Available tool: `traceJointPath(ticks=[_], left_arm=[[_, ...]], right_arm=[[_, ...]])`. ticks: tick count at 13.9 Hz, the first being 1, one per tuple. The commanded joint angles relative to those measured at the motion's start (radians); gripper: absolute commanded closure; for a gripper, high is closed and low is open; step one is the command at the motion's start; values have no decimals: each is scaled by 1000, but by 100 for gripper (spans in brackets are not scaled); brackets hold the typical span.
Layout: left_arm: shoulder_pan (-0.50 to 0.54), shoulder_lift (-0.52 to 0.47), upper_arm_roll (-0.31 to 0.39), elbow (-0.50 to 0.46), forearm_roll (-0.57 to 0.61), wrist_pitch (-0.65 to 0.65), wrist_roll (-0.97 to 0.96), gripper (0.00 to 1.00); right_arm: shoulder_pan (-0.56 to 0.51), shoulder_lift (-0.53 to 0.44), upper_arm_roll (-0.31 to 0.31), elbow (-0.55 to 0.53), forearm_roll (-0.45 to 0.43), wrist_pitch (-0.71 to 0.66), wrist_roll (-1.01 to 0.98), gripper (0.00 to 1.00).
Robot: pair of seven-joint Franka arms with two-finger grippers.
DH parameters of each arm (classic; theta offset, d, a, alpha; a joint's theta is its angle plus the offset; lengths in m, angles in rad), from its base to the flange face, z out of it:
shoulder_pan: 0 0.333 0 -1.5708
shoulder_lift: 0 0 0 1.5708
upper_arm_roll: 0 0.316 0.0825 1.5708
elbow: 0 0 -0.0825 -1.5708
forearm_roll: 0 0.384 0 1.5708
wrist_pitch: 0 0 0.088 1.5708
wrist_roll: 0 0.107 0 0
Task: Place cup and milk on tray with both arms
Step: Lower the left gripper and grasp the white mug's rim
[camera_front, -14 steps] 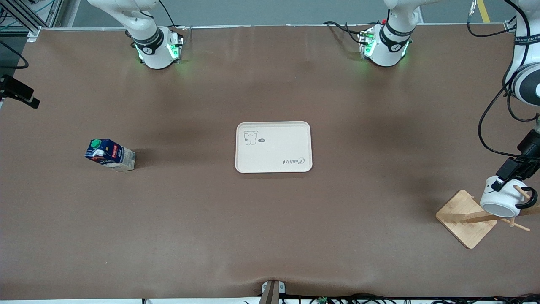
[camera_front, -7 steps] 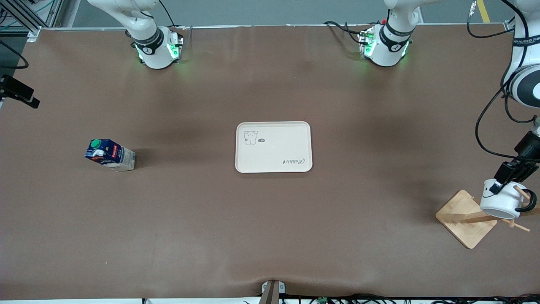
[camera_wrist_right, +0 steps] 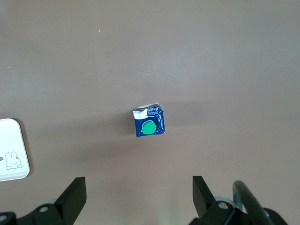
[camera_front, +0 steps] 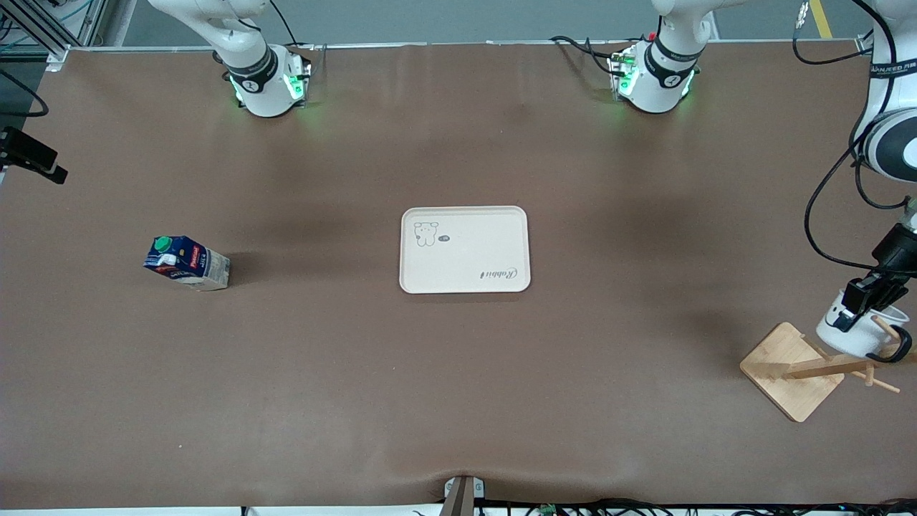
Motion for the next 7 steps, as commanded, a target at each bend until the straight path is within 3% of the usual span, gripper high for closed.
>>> traceJointPath(ticks=[1,7], left_arm=[[4,-16,-31,-2,-24,6,10,100],[2,-56,-57,-24,-19,3,1,100]], right_arm=[[-21,17,13,11,-5,-4,7,0],[-22,20,13,11,-11,7,1,0]])
